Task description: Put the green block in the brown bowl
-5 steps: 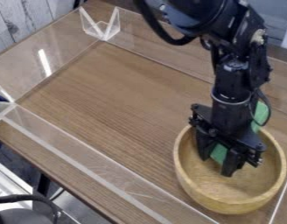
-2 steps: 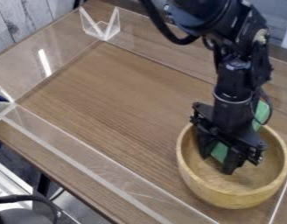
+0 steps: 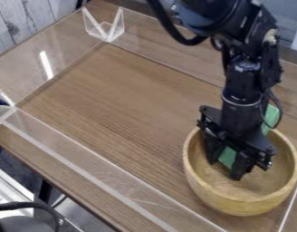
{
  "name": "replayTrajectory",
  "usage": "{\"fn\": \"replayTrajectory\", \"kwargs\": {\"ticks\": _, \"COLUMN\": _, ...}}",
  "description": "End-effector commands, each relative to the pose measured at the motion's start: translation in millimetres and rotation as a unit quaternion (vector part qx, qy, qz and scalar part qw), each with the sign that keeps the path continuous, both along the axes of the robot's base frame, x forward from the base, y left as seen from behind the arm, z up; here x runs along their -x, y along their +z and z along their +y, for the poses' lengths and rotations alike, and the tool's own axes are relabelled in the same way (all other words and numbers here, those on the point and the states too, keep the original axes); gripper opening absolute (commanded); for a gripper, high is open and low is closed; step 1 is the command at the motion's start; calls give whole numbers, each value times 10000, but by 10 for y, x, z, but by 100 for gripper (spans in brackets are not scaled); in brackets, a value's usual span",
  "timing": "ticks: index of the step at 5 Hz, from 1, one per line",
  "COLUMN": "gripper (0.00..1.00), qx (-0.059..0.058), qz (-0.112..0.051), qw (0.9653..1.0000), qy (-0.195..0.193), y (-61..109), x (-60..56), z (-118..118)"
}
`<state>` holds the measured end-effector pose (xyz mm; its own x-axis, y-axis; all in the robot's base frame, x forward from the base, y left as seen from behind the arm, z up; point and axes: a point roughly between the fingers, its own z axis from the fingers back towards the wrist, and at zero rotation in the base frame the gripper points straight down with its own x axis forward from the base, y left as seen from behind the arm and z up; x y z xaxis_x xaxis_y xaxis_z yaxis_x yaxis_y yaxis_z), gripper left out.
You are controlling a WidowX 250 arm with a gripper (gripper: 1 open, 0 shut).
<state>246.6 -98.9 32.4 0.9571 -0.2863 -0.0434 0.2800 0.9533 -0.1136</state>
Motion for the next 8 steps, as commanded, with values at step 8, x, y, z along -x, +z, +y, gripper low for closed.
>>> {"fn": "replayTrajectory", "kwargs": {"ticks": 8, "gripper": 0, "qx": -12, "qz": 108, "qw": 9998, "qy": 182, "y": -75, "x": -118, "z": 91}}
